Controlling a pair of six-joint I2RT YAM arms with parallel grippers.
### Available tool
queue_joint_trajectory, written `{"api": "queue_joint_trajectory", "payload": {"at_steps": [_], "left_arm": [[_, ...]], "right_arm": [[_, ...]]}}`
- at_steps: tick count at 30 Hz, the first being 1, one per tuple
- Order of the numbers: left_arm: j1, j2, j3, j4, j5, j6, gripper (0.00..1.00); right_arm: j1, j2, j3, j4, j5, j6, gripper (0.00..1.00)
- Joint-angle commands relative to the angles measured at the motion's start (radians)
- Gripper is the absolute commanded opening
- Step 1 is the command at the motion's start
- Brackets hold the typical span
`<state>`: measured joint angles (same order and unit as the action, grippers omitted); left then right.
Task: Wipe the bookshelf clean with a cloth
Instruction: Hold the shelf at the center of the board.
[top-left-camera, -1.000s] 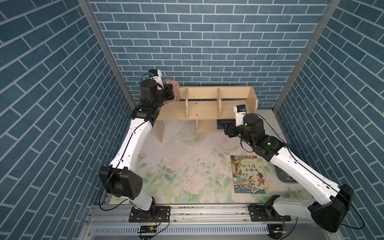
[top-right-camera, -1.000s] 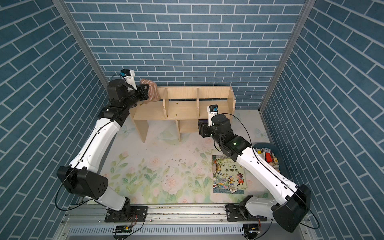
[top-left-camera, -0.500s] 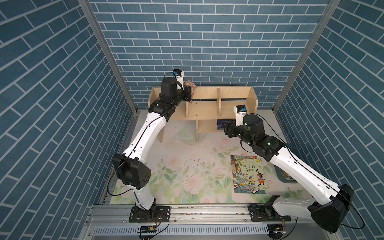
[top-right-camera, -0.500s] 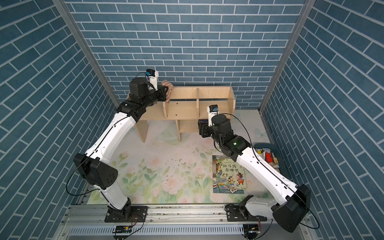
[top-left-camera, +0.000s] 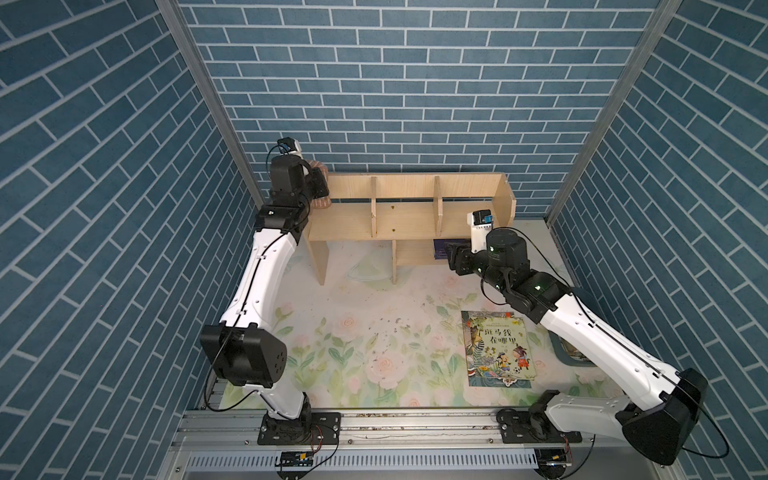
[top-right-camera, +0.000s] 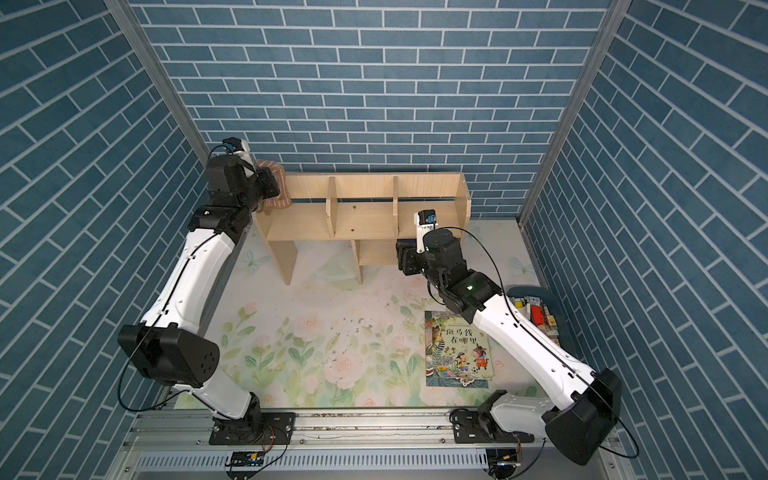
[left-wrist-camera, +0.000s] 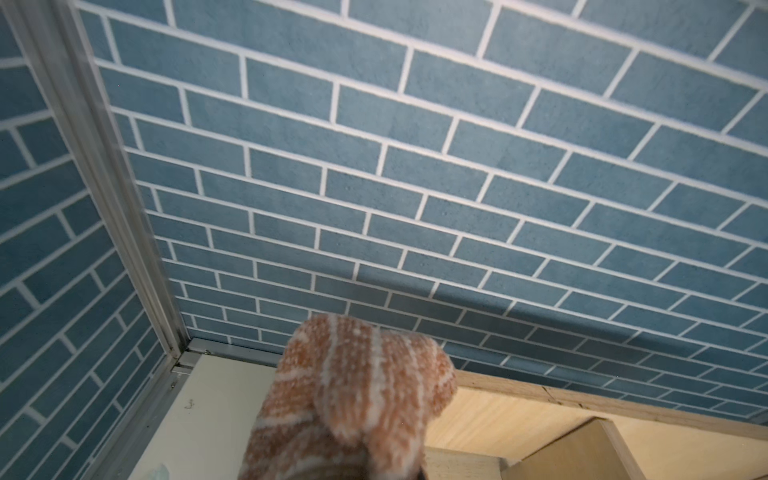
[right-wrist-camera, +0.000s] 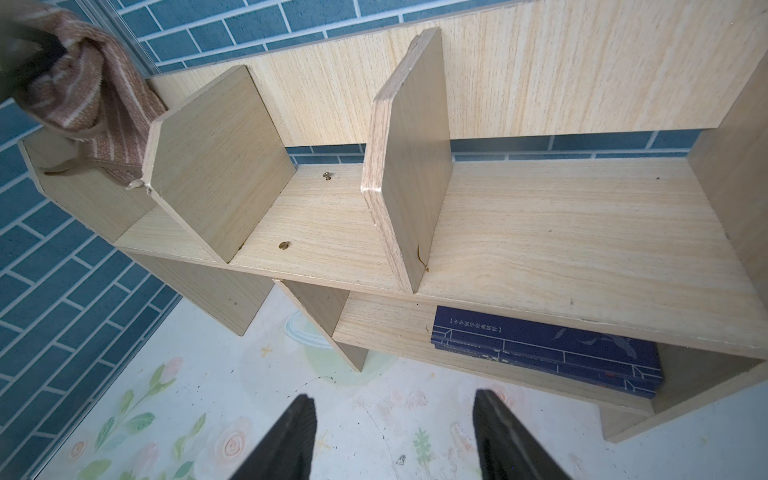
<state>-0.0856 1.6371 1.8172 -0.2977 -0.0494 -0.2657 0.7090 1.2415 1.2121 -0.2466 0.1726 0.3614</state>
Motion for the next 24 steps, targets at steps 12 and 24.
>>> {"api": "queue_joint_trajectory", "payload": {"at_steps": [12, 24], "left_arm": [[0.027, -0.069, -0.092, 0.023, -0.021, -0.005, 0.00], [-0.111, -0.100, -0.107, 0.168, 0.223, -0.011, 0.00]], "right_arm": [[0.007, -0.002, 0.020, 0.004, 0.004, 0.004, 0.64], [0.015, 0.030, 0.004, 0.029, 0.005, 0.014, 0.63]]}}
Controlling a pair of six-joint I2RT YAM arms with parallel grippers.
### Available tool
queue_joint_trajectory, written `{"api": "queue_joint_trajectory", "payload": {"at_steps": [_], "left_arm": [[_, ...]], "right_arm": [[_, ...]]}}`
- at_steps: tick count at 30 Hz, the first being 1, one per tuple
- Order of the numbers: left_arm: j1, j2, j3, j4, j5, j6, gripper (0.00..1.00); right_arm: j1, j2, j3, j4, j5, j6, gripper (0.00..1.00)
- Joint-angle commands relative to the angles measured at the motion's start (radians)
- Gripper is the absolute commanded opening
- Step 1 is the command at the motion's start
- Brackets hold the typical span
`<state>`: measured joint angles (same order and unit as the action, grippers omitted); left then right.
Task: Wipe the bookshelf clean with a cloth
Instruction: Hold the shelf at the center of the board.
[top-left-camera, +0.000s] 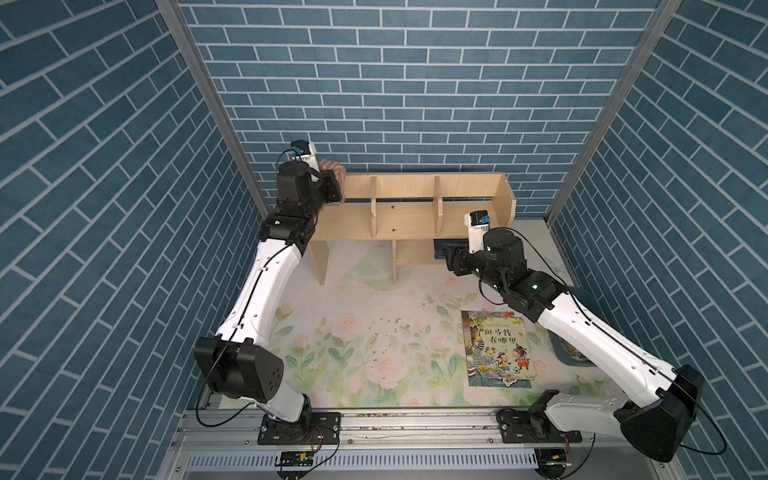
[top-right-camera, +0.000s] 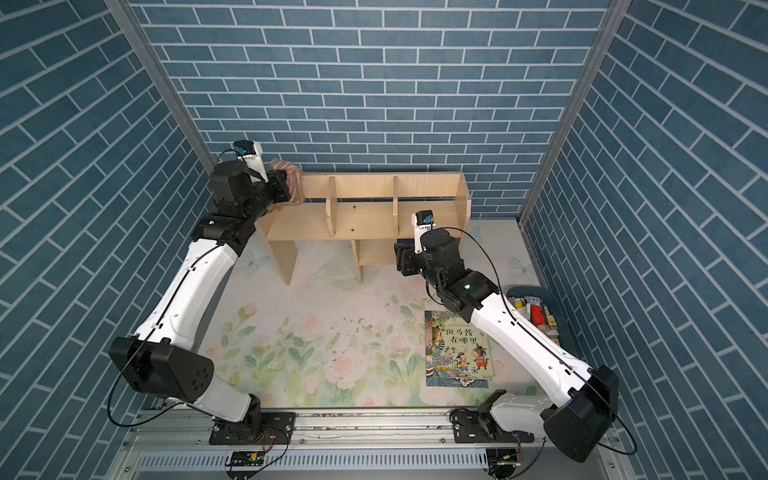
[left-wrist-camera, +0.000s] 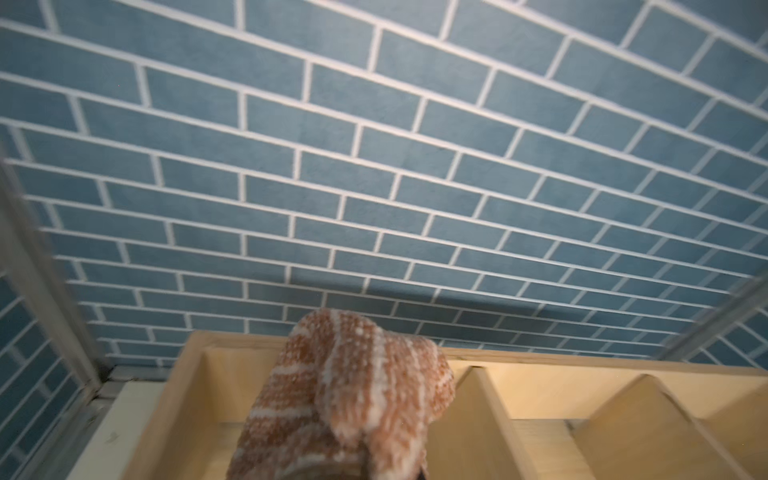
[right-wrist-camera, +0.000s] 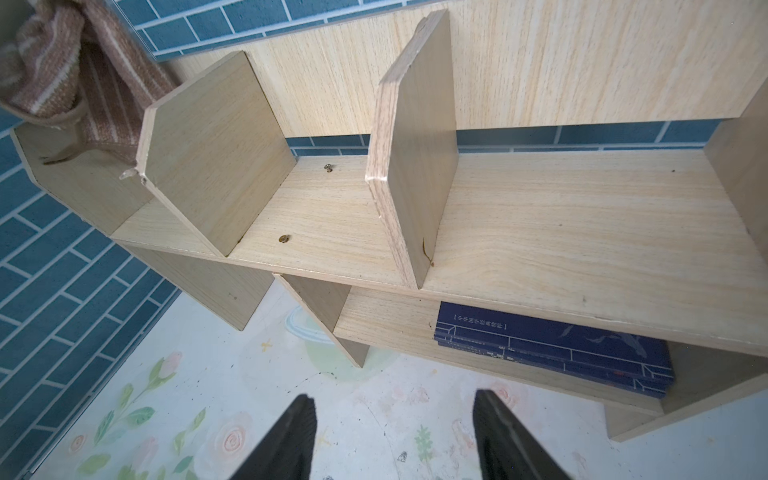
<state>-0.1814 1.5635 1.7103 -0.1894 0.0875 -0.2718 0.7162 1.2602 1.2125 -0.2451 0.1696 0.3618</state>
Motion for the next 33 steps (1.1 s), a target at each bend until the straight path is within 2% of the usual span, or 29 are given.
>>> {"api": "queue_joint_trajectory", "payload": {"at_steps": [1, 6, 9, 17, 24, 26, 29, 33], "left_arm": [[-0.017, -0.025, -0.001, 0.060, 0.094, -0.009, 0.00], [-0.018, -0.023, 0.038, -0.001, 0.024, 0.000, 0.00], [-0.018, -0.046, 0.030, 0.020, -0.032, 0.015, 0.00], [-0.018, -0.058, 0.010, -0.004, -0.124, -0.109, 0.00], [-0.018, -0.163, -0.072, -0.042, -0.342, -0.167, 0.00], [-0.019, -0.181, -0.081, -0.050, -0.365, -0.187, 0.00], [-0.024, -0.195, -0.099, -0.037, -0.386, -0.213, 0.00], [-0.047, -0.171, -0.048, -0.050, -0.392, -0.210, 0.00]], "right_arm": [[0.010, 0.016, 0.001, 0.027, 0.014, 0.009, 0.63], [0.019, 0.010, -0.009, 0.003, 0.054, -0.046, 0.64], [0.019, 0.006, -0.001, -0.023, 0.042, -0.080, 0.65], [0.019, -0.005, -0.034, 0.002, -0.034, -0.140, 0.67], [0.011, -0.041, -0.085, 0.012, -0.085, -0.155, 0.68], [-0.005, -0.066, -0.105, 0.019, -0.070, -0.149, 0.70], [-0.036, -0.076, -0.105, 0.025, -0.114, -0.142, 0.70], [-0.047, -0.090, -0.103, 0.021, -0.134, -0.138, 0.70]]}}
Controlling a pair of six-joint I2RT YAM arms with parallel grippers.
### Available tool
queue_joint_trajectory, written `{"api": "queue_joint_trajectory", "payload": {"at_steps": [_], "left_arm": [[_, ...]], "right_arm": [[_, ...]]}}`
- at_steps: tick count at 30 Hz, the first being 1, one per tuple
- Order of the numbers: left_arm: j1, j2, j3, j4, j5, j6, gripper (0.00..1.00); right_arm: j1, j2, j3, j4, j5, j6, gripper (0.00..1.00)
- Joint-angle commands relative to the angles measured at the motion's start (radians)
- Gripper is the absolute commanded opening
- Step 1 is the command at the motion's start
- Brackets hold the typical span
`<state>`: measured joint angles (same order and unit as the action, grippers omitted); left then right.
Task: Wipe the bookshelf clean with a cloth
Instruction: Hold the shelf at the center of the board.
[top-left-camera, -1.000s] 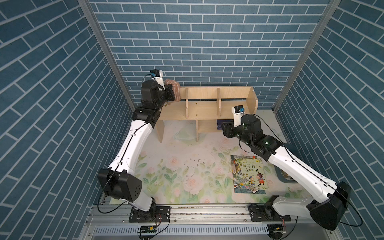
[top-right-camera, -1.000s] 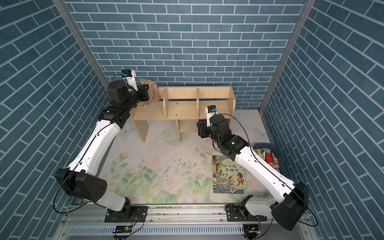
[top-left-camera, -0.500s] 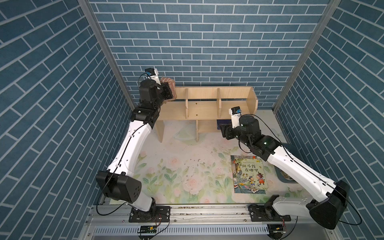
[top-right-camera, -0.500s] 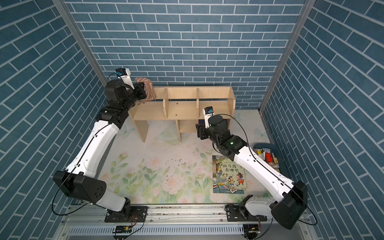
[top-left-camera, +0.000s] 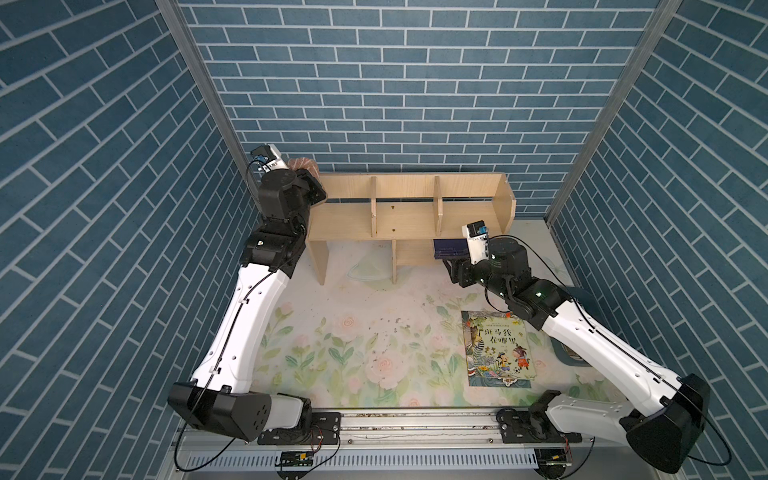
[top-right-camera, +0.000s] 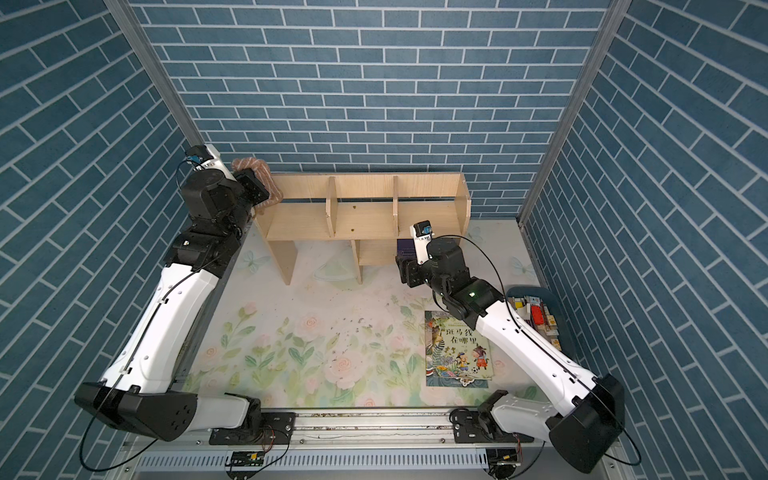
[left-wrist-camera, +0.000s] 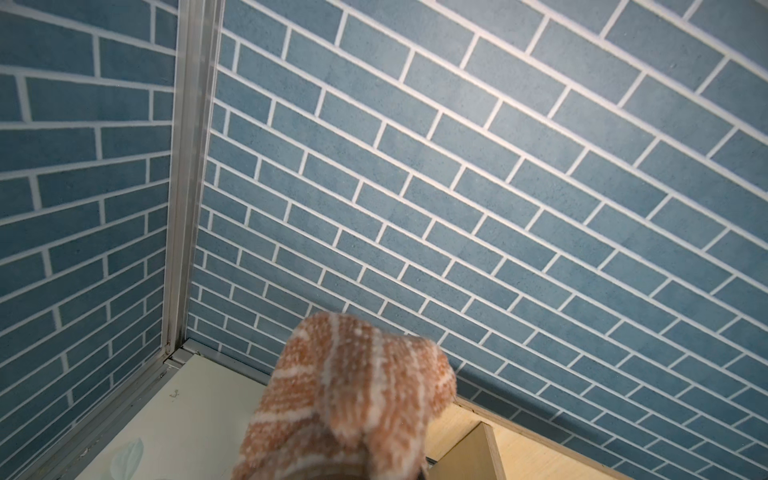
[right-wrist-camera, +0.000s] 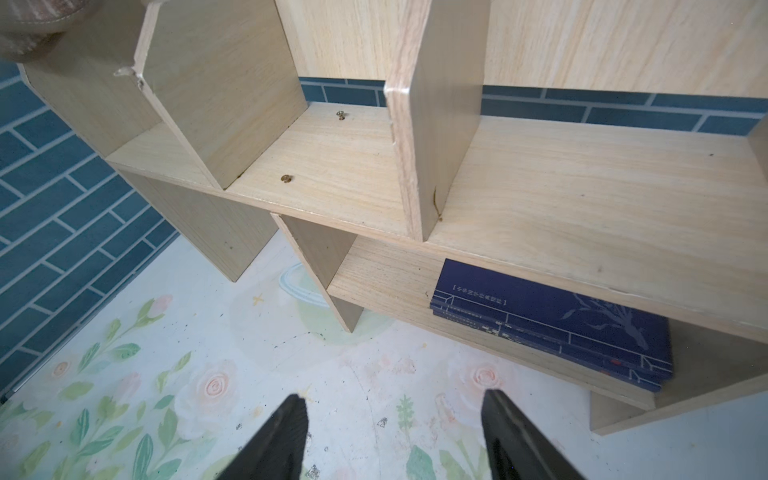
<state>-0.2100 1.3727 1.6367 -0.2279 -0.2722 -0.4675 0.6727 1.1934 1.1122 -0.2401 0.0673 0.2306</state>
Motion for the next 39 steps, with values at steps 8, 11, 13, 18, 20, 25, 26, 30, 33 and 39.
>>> {"api": "queue_joint_trajectory", "payload": {"at_steps": [8, 11, 13, 18, 20, 25, 26, 30, 33, 39], "left_arm": [[-0.029, 0.094, 0.128, 0.019, 0.026, -0.005, 0.00], [-0.029, 0.143, 0.186, 0.039, 0.079, 0.019, 0.00], [-0.029, 0.177, 0.226, 0.049, 0.114, 0.040, 0.00], [-0.030, 0.271, 0.361, 0.036, 0.181, 0.096, 0.00], [-0.034, 0.293, 0.354, 0.092, 0.226, 0.107, 0.00], [-0.051, 0.364, 0.337, 0.203, 0.358, 0.142, 0.00], [-0.051, 0.386, 0.351, 0.201, 0.367, 0.145, 0.00], [-0.069, 0.440, 0.406, 0.181, 0.445, 0.124, 0.00], [-0.117, 0.407, 0.346, 0.212, 0.464, 0.177, 0.00], [-0.154, 0.346, 0.249, 0.197, 0.496, 0.232, 0.00]], "right_arm": [[-0.004, -0.015, -0.009, 0.017, -0.015, -0.012, 0.70], [-0.004, -0.026, -0.021, 0.029, 0.001, -0.018, 0.70], [-0.004, -0.031, -0.027, 0.039, 0.011, -0.023, 0.70], [-0.005, -0.009, -0.037, 0.061, 0.042, -0.042, 0.70], [-0.005, 0.013, -0.020, 0.050, 0.078, -0.043, 0.70], [-0.008, 0.048, 0.029, 0.030, 0.165, -0.009, 0.70], [-0.009, 0.060, 0.042, 0.024, 0.171, 0.007, 0.69], [-0.006, 0.099, 0.091, 0.009, 0.181, 0.074, 0.65], [-0.001, 0.091, 0.111, 0.002, 0.208, 0.111, 0.65], [0.004, 0.091, 0.180, -0.062, 0.272, 0.146, 0.65]]}}
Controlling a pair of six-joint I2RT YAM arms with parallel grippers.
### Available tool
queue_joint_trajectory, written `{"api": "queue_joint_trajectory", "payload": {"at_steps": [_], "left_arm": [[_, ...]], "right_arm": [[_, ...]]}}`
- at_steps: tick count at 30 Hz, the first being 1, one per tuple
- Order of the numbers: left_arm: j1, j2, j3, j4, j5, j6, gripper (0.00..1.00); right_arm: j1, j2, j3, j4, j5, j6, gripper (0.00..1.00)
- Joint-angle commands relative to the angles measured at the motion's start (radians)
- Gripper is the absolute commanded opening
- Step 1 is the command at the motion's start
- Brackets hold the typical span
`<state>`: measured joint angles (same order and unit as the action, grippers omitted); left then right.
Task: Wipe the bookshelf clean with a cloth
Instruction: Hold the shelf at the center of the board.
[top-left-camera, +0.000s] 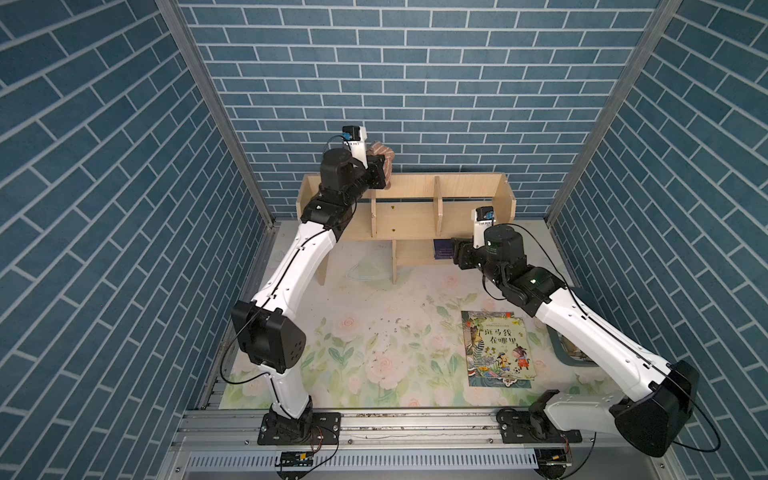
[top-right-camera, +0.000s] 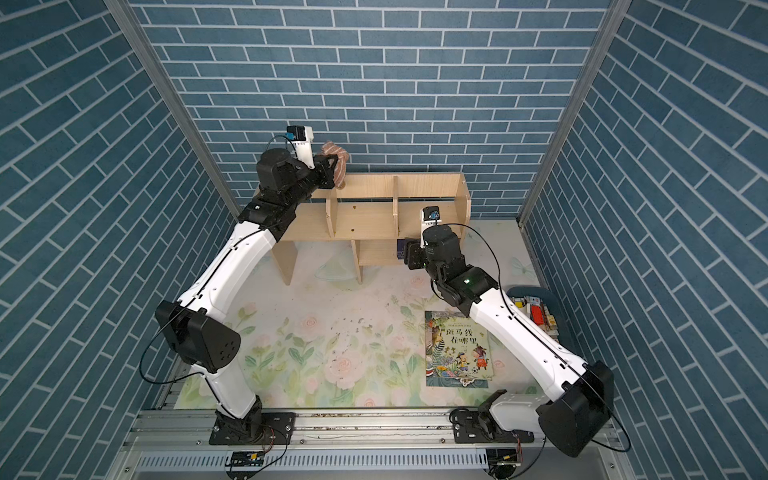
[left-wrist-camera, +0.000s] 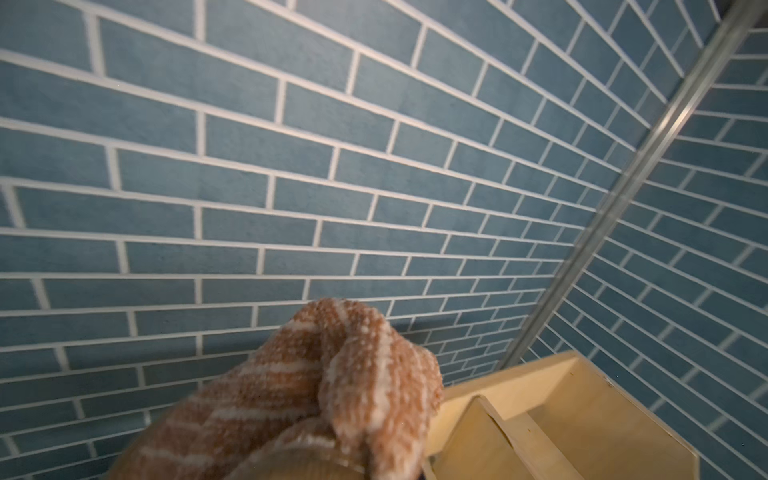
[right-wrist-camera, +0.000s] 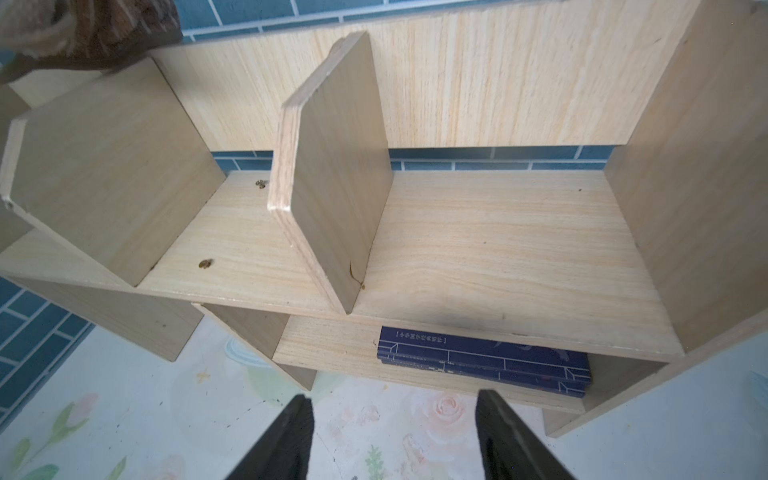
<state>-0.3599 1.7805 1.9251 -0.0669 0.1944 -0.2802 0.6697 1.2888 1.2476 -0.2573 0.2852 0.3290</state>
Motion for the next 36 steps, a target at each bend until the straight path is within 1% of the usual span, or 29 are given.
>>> {"api": "queue_joint_trajectory", "payload": {"at_steps": [1, 4, 5, 7, 9, 11, 15, 17, 20, 22, 25, 29, 36], "left_arm": [[-0.002, -0.081, -0.059, 0.027, 0.002, 0.060, 0.00], [0.014, -0.145, -0.144, 0.012, -0.094, 0.123, 0.00], [0.034, -0.166, -0.179, 0.019, -0.118, 0.124, 0.00], [0.105, -0.197, -0.232, 0.042, -0.131, 0.072, 0.00], [0.189, -0.199, -0.223, 0.027, -0.120, 0.001, 0.00], [0.261, -0.202, -0.206, 0.016, -0.111, -0.044, 0.00], [0.342, -0.227, -0.213, -0.006, -0.186, -0.066, 0.00], [0.356, -0.229, -0.221, -0.024, -0.213, -0.069, 0.00], [0.357, -0.232, -0.257, -0.025, -0.218, -0.072, 0.00], [0.355, -0.229, -0.277, 0.000, -0.181, -0.098, 0.00], [0.328, -0.199, -0.247, 0.013, -0.118, -0.117, 0.00], [0.236, -0.160, -0.194, 0.046, -0.075, -0.106, 0.00], [0.043, -0.014, 0.013, -0.011, -0.017, -0.050, 0.00]], "right_arm": [[0.007, 0.004, 0.061, -0.064, 0.063, 0.050, 0.65], [0.012, 0.031, 0.097, -0.107, 0.085, 0.062, 0.65], [0.017, 0.036, 0.103, -0.108, 0.086, 0.065, 0.65], [0.028, 0.043, 0.108, -0.101, 0.084, 0.071, 0.65], [0.037, 0.059, 0.121, -0.096, 0.078, 0.074, 0.65], [0.048, 0.080, 0.145, -0.104, 0.074, 0.072, 0.65], [0.066, 0.117, 0.189, -0.133, 0.081, 0.054, 0.64], [0.068, 0.115, 0.187, -0.130, 0.083, 0.048, 0.64], [0.068, 0.101, 0.173, -0.125, 0.084, 0.038, 0.64], [0.068, 0.095, 0.166, -0.125, 0.085, 0.031, 0.64], [0.068, 0.086, 0.159, -0.131, 0.090, 0.018, 0.64], [0.068, 0.077, 0.154, -0.139, 0.102, 0.010, 0.64], [0.068, 0.056, 0.142, -0.142, 0.111, 0.014, 0.65]]}}
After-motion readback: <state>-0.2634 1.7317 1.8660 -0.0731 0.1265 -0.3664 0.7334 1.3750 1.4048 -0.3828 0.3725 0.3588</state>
